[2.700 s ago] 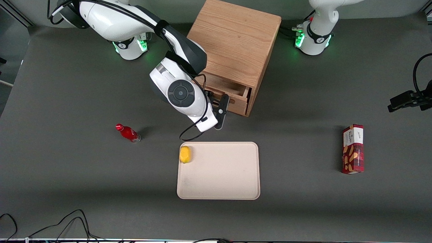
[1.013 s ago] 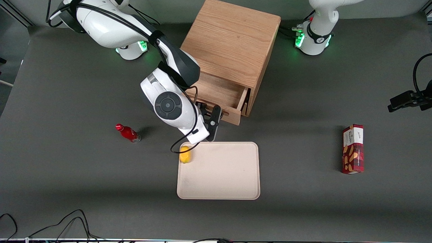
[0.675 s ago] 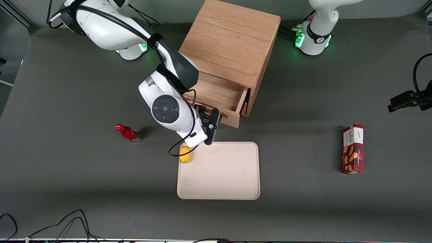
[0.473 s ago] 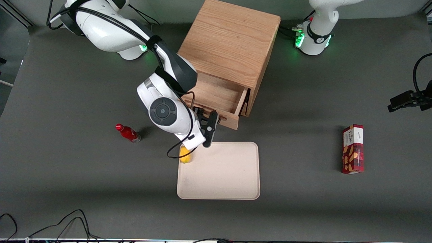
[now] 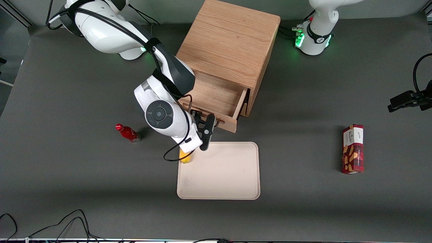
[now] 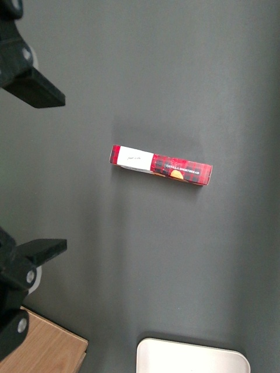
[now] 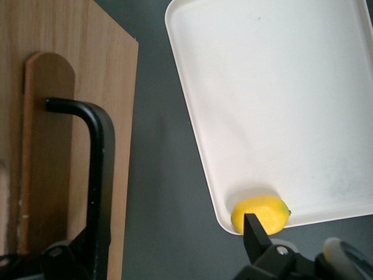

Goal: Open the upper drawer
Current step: 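Pull the upper drawer handle outward from the cabinet with the right gripper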

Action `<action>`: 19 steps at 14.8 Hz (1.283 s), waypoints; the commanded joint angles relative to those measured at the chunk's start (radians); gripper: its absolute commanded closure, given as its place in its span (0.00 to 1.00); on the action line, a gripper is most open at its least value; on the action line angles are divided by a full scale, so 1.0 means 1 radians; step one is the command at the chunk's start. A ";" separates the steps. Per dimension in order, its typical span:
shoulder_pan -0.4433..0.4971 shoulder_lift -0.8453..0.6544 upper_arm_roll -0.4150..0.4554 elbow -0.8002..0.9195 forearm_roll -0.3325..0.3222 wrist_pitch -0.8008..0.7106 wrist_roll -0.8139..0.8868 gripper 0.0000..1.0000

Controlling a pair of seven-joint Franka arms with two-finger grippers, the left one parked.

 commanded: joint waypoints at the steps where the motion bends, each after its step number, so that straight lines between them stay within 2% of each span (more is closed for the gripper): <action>1: -0.006 0.042 -0.021 0.025 -0.033 -0.016 -0.065 0.00; 19: -0.052 0.051 -0.021 0.058 -0.033 -0.014 -0.100 0.00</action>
